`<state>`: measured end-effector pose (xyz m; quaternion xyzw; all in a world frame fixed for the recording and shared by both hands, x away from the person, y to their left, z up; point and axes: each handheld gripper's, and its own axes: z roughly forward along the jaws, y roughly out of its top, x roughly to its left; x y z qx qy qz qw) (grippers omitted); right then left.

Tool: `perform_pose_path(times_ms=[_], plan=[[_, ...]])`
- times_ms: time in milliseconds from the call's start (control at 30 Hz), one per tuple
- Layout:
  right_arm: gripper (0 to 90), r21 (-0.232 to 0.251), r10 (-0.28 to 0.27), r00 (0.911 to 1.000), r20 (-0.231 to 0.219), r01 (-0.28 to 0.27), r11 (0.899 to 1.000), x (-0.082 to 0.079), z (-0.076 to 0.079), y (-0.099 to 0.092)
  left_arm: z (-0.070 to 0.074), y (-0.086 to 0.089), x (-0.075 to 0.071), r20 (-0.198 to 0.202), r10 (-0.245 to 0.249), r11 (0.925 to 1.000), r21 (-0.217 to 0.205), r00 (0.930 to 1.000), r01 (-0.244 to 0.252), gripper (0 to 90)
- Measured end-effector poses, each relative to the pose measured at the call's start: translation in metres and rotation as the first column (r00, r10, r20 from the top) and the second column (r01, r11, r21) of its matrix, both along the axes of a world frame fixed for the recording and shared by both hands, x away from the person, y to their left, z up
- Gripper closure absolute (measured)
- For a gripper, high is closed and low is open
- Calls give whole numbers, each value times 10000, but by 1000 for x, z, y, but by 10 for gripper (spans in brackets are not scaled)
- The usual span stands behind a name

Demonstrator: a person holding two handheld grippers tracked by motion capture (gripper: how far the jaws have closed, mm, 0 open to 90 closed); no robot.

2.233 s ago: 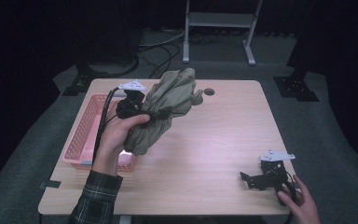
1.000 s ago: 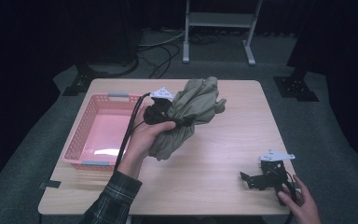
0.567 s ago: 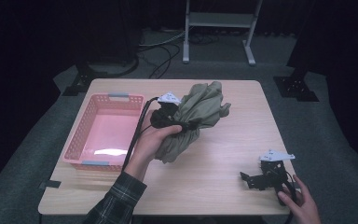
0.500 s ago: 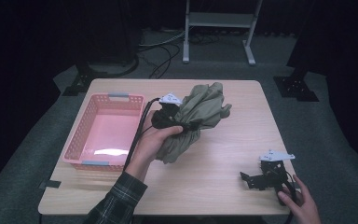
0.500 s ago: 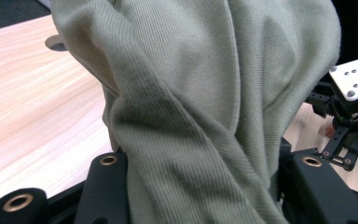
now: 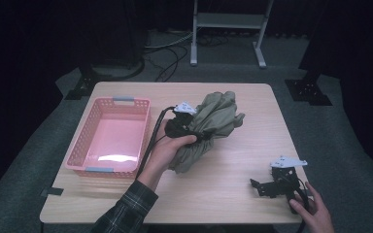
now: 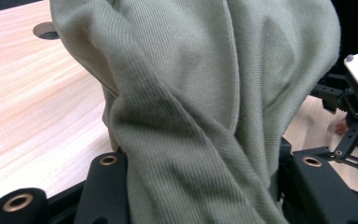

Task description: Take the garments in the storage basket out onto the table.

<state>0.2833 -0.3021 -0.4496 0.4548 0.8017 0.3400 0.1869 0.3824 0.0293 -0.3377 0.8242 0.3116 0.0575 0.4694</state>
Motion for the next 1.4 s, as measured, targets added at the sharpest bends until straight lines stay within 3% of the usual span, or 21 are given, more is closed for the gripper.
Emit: perform_pose_path(times_ms=[467, 867, 1400], plan=[[0, -7, 5, 10000, 4, -5, 10000, 0, 0, 0, -15, -11, 2, 10, 80, 9995, 313, 10000, -80, 501], [0, -14, 3, 10000, -10, -3, 10000, 0, 0, 0, -37, -23, 5, -271, 121, 9975, 702, 9996, -101, 498], [0, -12, 2, 10000, -13, -2, 10000, 0, 0, 0, -51, -32, 12, -509, 219, 9960, 877, 9985, -174, 486]])
